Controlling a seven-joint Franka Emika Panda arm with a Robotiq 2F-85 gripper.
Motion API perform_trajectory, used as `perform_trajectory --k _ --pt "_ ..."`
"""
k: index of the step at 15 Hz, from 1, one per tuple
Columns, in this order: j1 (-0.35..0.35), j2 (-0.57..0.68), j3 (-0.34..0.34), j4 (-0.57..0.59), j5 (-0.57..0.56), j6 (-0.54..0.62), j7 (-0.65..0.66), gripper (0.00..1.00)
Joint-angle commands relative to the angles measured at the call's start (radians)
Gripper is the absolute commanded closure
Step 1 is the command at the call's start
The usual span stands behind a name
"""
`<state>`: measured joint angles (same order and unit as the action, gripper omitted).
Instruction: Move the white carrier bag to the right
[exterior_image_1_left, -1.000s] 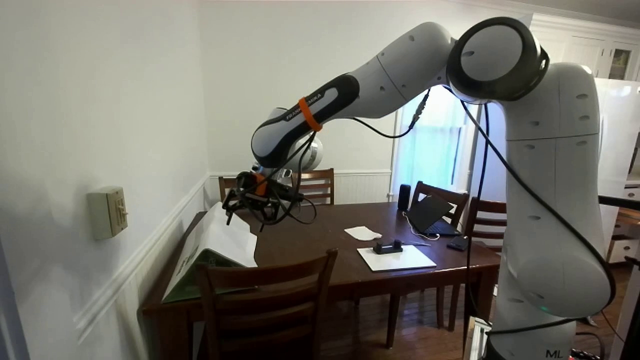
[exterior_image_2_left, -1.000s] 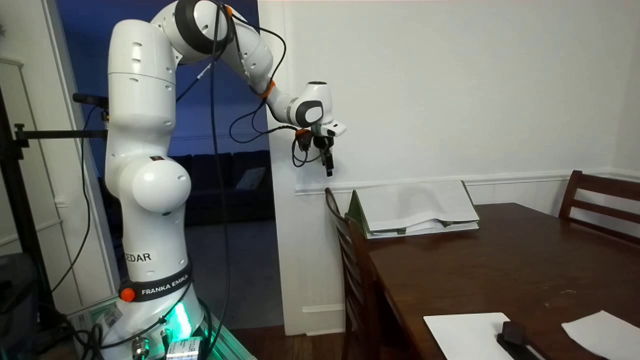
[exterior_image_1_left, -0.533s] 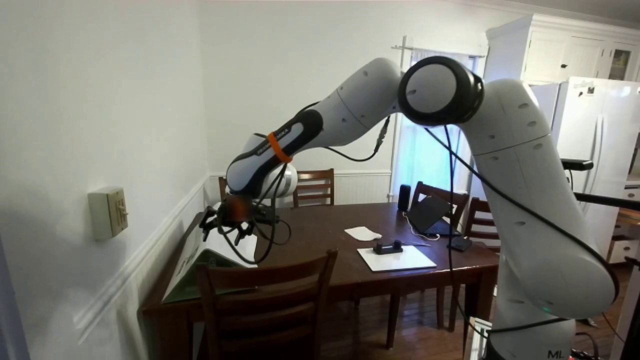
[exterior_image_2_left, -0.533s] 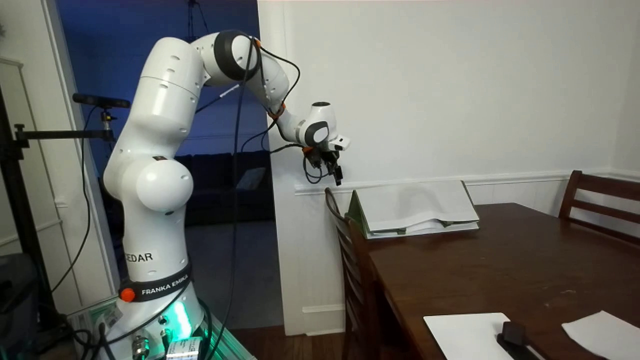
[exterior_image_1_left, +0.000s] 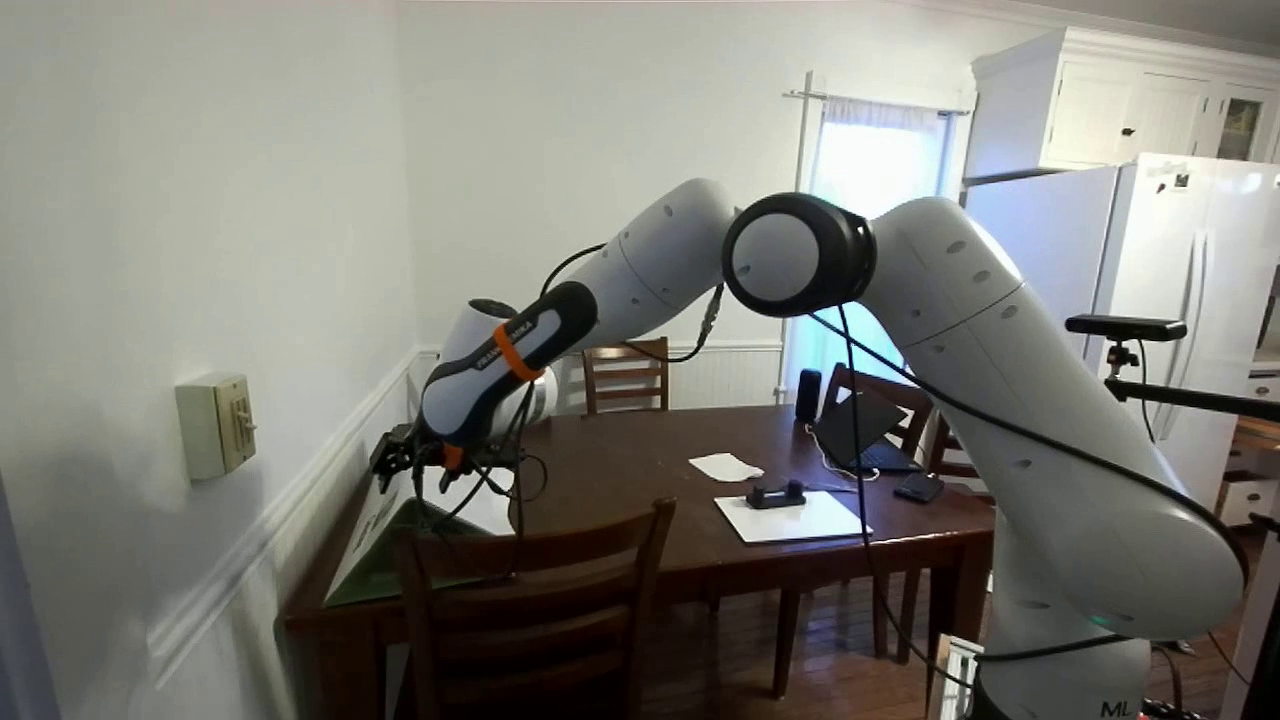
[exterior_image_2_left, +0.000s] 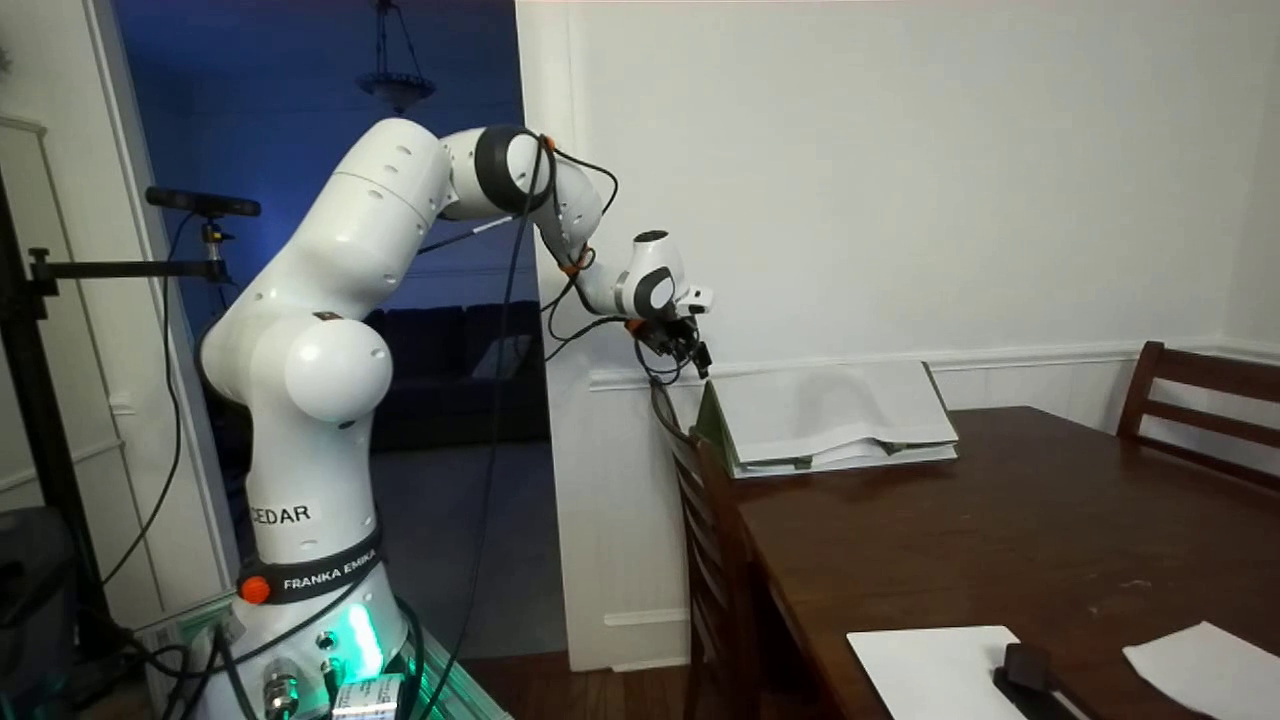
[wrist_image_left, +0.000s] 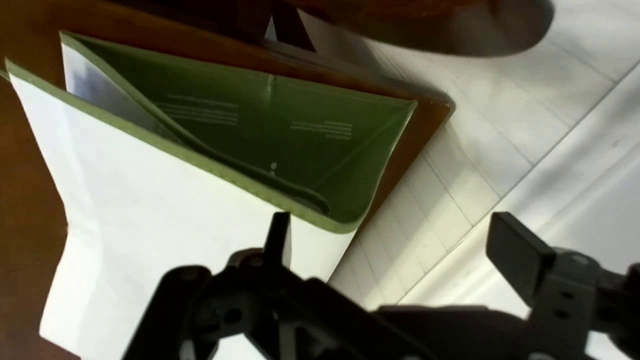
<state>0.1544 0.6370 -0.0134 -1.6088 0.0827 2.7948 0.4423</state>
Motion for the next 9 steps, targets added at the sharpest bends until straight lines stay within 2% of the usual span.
perform_trajectory --k 1,8,9 --pt "0.063 0.117 -0.103 0.15 -0.047 0.045 0.034 0.0" --pt "0.104 0.24 -0.179 0.258 -0.025 0.089 0.072 0.0" --pt "0.109 0.253 -0.189 0.268 -0.025 0.09 0.078 0.13"
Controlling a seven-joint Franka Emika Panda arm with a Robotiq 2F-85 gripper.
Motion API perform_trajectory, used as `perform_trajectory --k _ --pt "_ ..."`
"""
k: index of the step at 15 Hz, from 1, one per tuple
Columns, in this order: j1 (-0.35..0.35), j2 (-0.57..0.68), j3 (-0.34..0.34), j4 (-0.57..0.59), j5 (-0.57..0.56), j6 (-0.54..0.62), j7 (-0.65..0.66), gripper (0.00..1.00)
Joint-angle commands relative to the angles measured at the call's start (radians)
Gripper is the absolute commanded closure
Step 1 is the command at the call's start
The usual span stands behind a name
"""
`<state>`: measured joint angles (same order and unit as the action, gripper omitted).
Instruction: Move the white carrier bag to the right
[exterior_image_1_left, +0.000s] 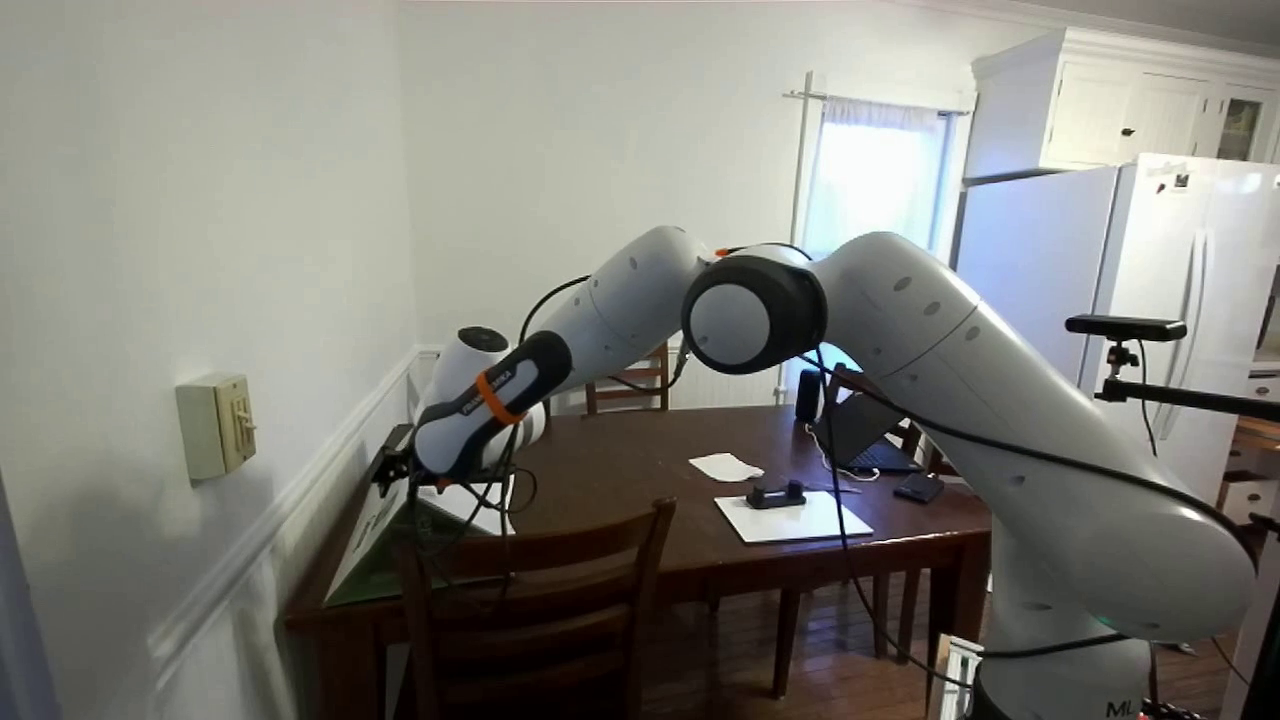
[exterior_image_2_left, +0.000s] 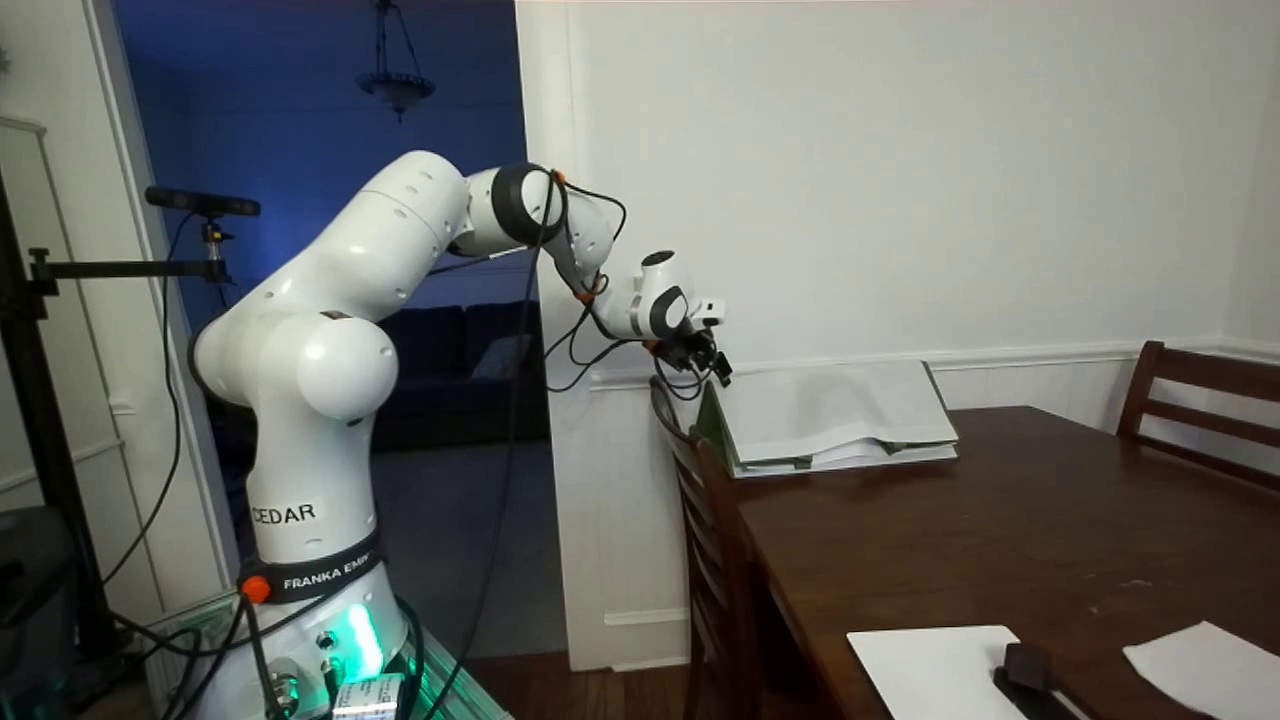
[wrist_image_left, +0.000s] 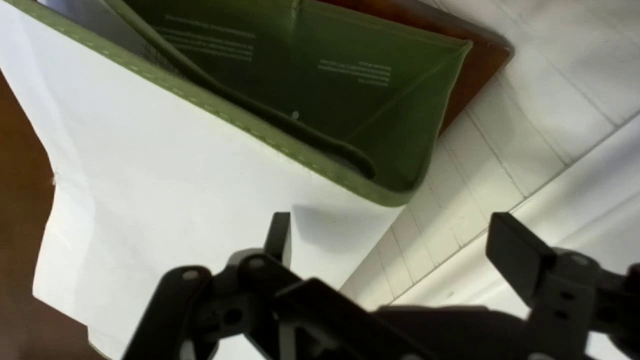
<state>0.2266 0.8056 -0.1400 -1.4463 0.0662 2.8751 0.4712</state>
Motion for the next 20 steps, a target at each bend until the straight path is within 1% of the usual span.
perform_trajectory --k 1,6,10,11,14,15,17,20 --pt "0.041 0.097 -0.07 0.116 -0.007 0.01 0.054 0.26" --pt "0.06 0.121 -0.109 0.137 -0.001 0.021 0.083 0.62" --pt "0.097 0.123 -0.174 0.13 0.002 0.022 0.177 0.9" --pt "0.111 0.12 -0.199 0.125 -0.005 0.019 0.205 0.92" --pt "0.162 0.116 -0.301 0.114 -0.02 0.001 0.333 0.96" --pt "0.172 0.114 -0.33 0.111 -0.025 -0.004 0.37 0.94" --pt "0.186 0.1 -0.392 0.092 -0.037 -0.02 0.441 0.94" --pt "0.171 0.07 -0.459 0.047 -0.057 -0.028 0.516 0.9"
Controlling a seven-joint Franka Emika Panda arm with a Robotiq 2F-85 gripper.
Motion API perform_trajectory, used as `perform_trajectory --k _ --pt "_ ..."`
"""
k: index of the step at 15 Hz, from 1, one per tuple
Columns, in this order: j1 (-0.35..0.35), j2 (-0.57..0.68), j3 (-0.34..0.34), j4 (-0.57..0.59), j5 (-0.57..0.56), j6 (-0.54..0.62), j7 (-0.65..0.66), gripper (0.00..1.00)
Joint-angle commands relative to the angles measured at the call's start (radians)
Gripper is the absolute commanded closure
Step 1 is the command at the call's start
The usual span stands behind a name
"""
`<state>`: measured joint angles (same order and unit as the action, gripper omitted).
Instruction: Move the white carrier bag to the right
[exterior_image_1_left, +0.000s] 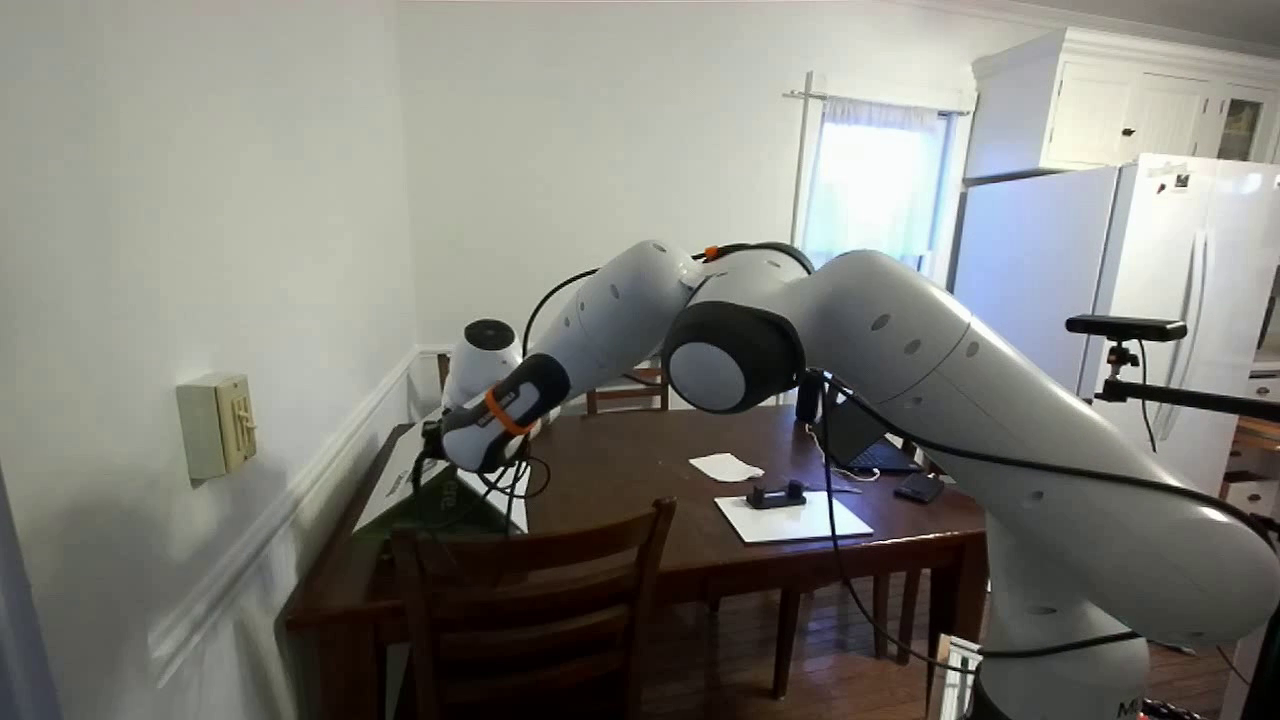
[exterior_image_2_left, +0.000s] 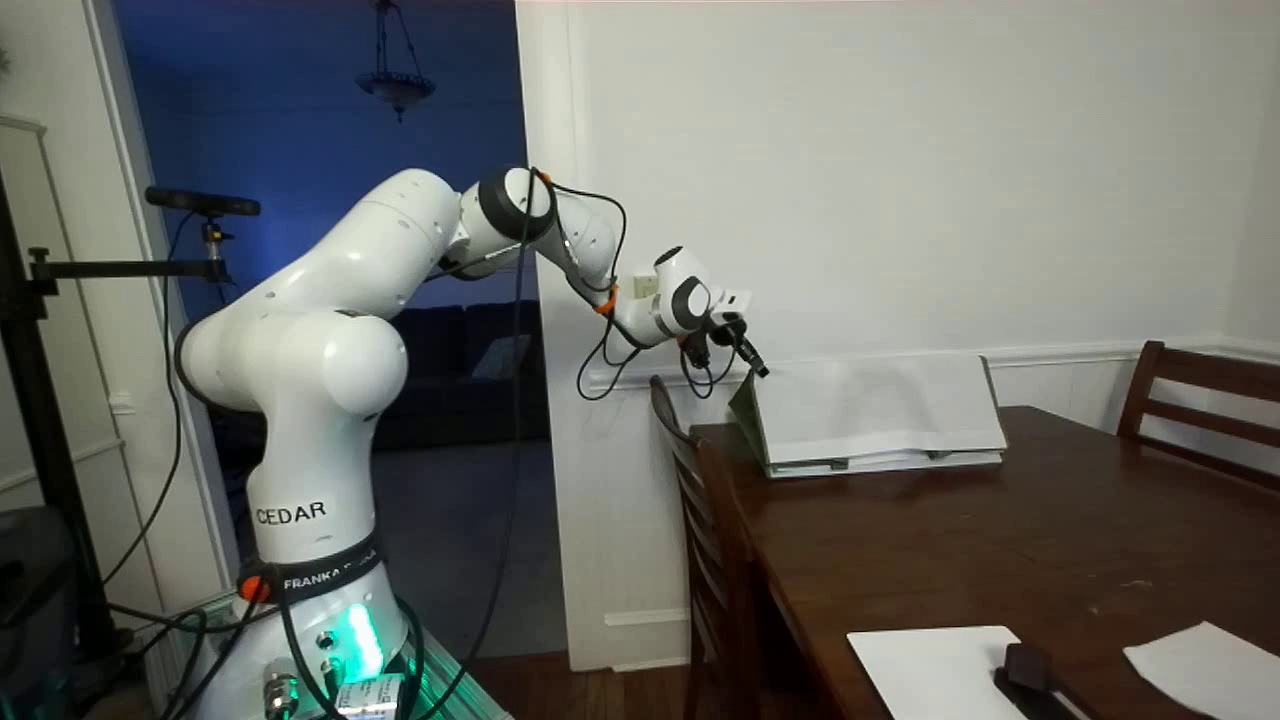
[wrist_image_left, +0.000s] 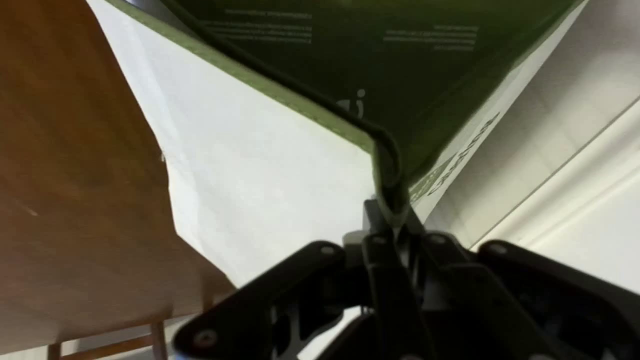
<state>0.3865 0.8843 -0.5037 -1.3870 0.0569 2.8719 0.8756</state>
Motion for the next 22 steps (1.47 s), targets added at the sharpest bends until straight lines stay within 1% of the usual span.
perform_trajectory --k 1,4,6,9,12,15,18,21,22 --pt "-0.003 -0.02 -0.114 -0.033 -0.059 -0.012 0.119 0.91" --pt "-0.025 -0.051 -0.184 -0.105 -0.083 -0.004 0.136 0.92" --pt "-0.028 -0.078 -0.238 -0.171 -0.096 0.001 0.131 0.93" --pt "-0.02 -0.132 -0.315 -0.295 -0.103 0.007 0.112 0.92" --pt "-0.011 -0.178 -0.373 -0.413 -0.112 0.026 0.086 0.91" --pt "0.033 -0.205 -0.461 -0.537 -0.139 0.05 0.074 0.92" --pt "0.073 -0.214 -0.539 -0.636 -0.148 0.076 0.054 0.92" --pt "0.12 -0.208 -0.604 -0.717 -0.135 0.094 0.021 0.92" --pt "0.131 -0.205 -0.614 -0.737 -0.126 0.103 0.009 0.92"
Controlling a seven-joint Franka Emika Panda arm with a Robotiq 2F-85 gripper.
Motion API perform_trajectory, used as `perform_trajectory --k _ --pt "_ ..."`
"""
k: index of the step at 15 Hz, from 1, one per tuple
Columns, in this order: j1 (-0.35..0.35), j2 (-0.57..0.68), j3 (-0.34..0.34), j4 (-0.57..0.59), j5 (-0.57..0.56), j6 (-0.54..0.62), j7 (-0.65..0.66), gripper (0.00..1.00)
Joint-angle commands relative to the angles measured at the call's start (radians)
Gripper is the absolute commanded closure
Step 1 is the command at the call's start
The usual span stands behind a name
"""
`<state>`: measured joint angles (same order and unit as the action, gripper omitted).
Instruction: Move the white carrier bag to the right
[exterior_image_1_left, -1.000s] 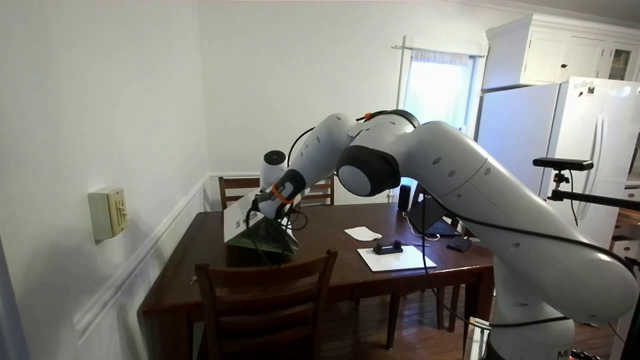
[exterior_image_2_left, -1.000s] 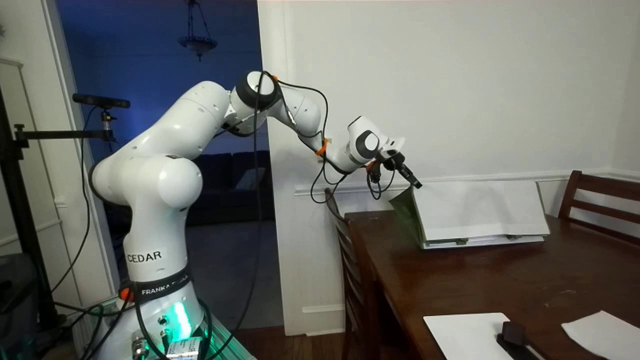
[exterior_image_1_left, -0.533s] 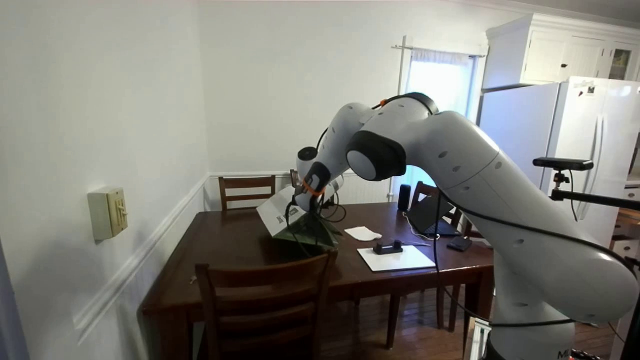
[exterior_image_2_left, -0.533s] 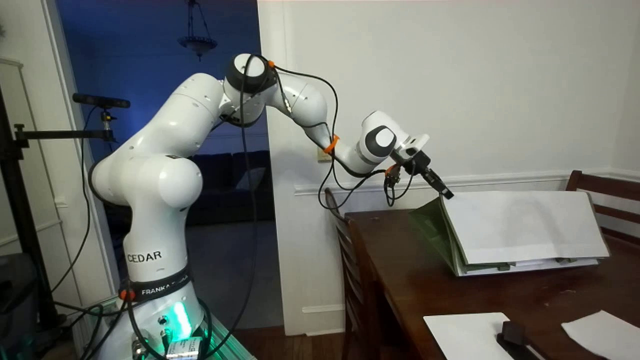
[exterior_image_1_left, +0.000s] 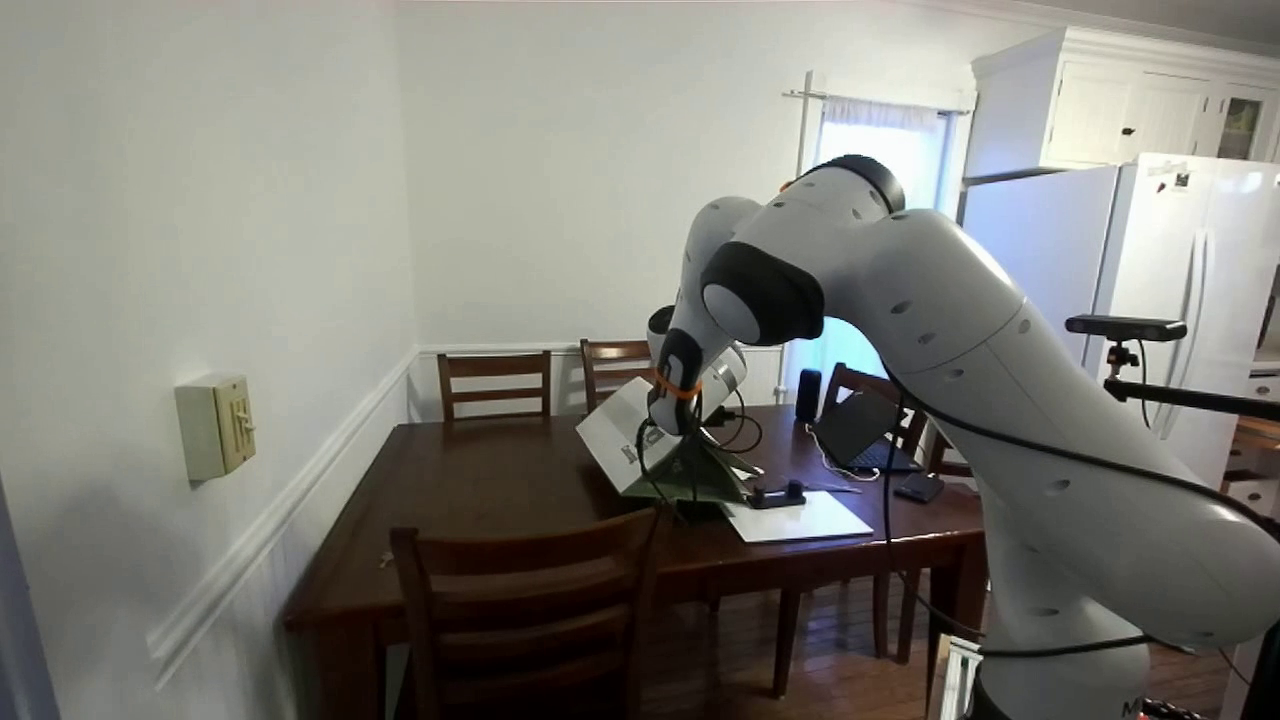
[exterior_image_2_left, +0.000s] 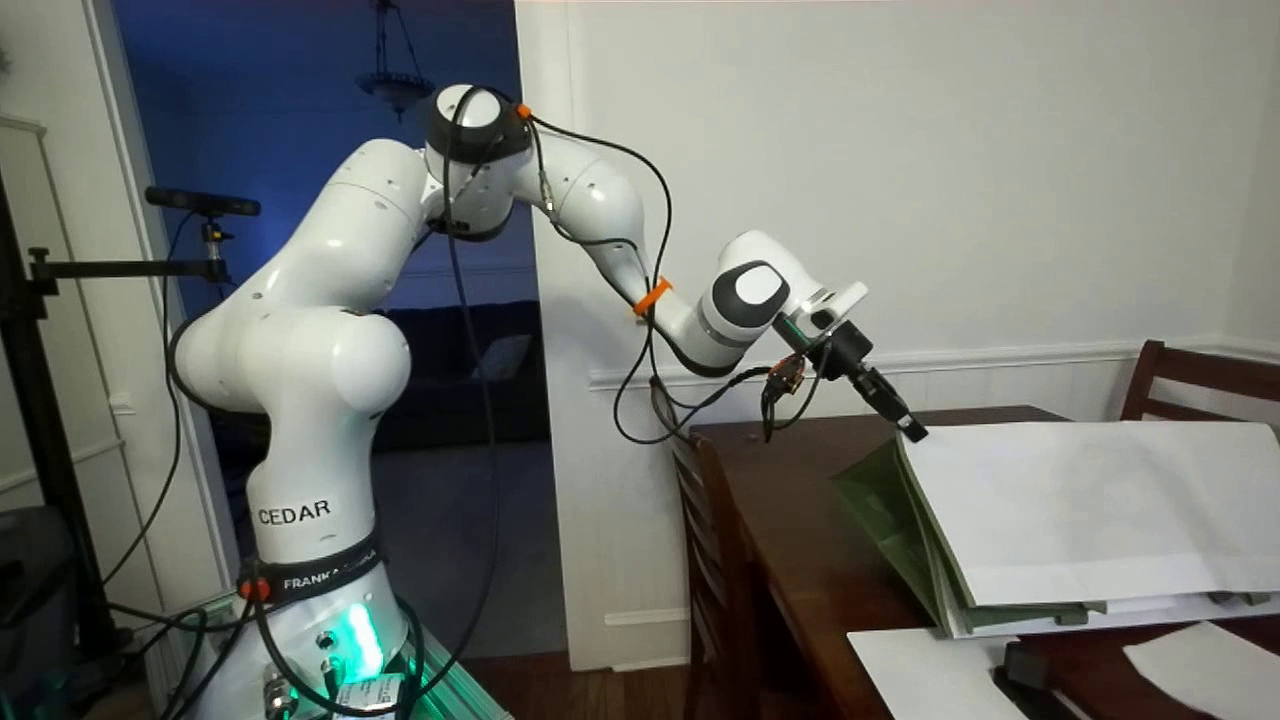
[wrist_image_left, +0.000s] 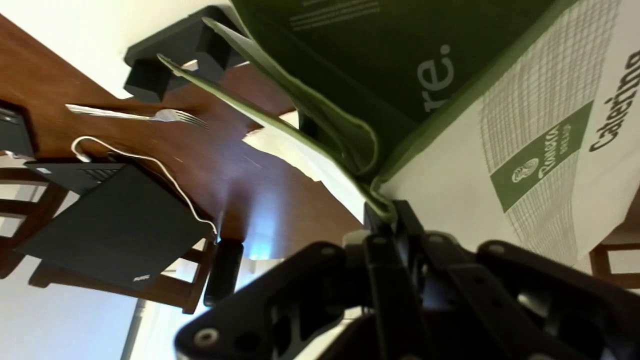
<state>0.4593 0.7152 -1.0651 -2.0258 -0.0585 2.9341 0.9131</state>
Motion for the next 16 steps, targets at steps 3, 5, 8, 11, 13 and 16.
perform_trajectory --k 3,5,8,11,13,16 --pt "0.106 -0.026 -0.092 -0.146 0.003 0.046 -0.055 0.92" --pt "0.13 -0.025 -0.101 -0.163 0.011 0.047 -0.067 0.92" --pt "0.162 -0.041 -0.103 -0.164 0.026 0.028 -0.081 0.59" --pt "0.184 -0.101 -0.093 -0.124 0.037 -0.043 -0.101 0.39" --pt "0.19 -0.172 -0.073 -0.07 0.044 -0.157 -0.109 0.25" --pt "0.149 -0.24 -0.023 0.037 0.023 -0.411 -0.071 0.05"
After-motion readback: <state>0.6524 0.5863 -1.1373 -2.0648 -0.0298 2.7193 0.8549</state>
